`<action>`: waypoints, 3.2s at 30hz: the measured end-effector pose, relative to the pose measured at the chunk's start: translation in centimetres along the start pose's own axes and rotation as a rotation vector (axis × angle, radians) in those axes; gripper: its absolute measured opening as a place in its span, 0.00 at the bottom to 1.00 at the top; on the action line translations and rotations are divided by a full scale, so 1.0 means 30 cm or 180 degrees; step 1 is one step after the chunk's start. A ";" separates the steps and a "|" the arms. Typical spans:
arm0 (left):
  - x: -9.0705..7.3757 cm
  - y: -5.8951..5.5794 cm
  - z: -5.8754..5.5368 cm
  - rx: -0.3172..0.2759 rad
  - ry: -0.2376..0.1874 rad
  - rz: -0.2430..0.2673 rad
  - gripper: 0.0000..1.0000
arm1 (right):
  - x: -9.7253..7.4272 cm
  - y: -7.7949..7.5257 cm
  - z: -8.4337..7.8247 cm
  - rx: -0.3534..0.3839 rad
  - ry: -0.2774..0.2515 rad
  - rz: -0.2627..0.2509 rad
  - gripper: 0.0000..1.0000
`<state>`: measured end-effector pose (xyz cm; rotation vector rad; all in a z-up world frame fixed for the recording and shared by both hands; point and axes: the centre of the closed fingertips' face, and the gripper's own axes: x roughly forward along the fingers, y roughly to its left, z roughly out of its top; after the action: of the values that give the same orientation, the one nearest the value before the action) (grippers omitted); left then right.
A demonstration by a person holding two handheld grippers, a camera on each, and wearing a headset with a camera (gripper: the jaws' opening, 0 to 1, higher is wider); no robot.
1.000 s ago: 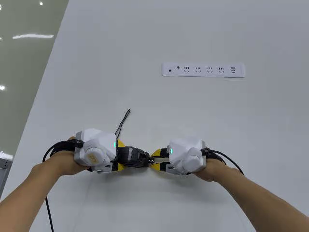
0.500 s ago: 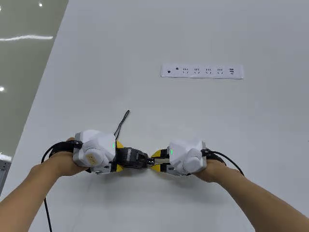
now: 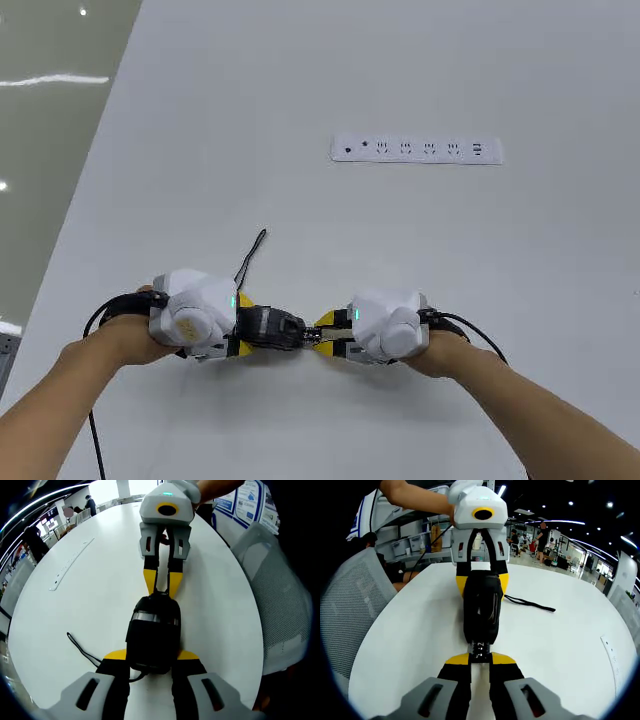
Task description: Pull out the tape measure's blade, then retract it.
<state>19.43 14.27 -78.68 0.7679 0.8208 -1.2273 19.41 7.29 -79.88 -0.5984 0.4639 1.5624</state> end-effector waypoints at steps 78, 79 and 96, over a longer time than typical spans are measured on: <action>0.011 0.006 -0.013 0.0008 0.0005 0.0024 0.27 | -0.076 0.007 -0.054 -0.0022 0.0068 0.0009 0.12; 0.013 0.007 -0.015 0.0007 0.0005 0.0024 0.27 | -0.076 0.007 -0.054 -0.0017 0.0067 0.0010 0.12; 0.013 0.005 -0.013 0.0008 0.0009 0.0025 0.27 | -0.093 0.009 -0.066 -0.0022 0.0082 0.0019 0.12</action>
<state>19.58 14.43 -79.21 0.7744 0.8180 -1.2207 19.41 3.87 -79.70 -0.6238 0.4803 1.5642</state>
